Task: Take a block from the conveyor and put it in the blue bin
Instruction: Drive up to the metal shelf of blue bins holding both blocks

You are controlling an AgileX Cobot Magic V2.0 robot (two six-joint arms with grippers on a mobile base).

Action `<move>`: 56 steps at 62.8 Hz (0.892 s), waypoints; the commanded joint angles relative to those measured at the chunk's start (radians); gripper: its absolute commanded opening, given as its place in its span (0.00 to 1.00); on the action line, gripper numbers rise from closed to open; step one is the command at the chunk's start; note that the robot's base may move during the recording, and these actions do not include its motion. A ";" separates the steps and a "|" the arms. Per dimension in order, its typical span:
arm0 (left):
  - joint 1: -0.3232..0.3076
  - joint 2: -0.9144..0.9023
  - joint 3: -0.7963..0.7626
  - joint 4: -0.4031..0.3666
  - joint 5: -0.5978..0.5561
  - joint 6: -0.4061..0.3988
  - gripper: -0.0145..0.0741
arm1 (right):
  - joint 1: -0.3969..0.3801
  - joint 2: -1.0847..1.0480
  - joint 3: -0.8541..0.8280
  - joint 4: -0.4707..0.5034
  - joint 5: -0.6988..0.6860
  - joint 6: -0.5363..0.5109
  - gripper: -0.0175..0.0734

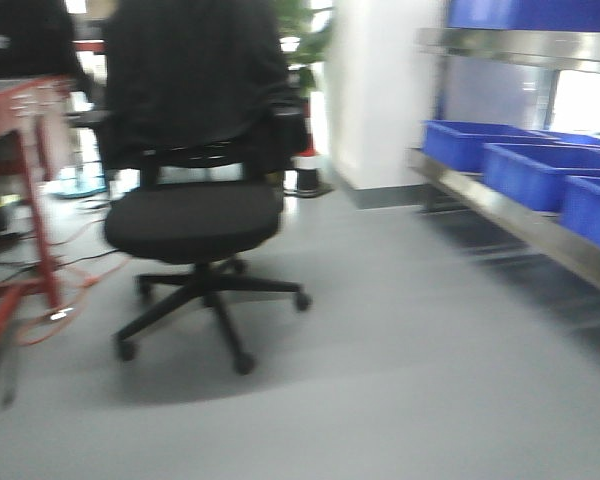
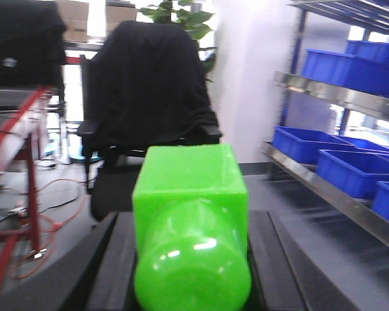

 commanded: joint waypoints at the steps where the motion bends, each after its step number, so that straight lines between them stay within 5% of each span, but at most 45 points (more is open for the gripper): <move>1: -0.005 -0.004 -0.001 -0.007 -0.017 -0.008 0.04 | -0.001 -0.004 -0.010 -0.009 -0.021 -0.006 0.01; 56: -0.005 -0.004 -0.001 -0.007 -0.019 -0.008 0.04 | -0.001 -0.004 -0.010 -0.009 -0.021 -0.006 0.01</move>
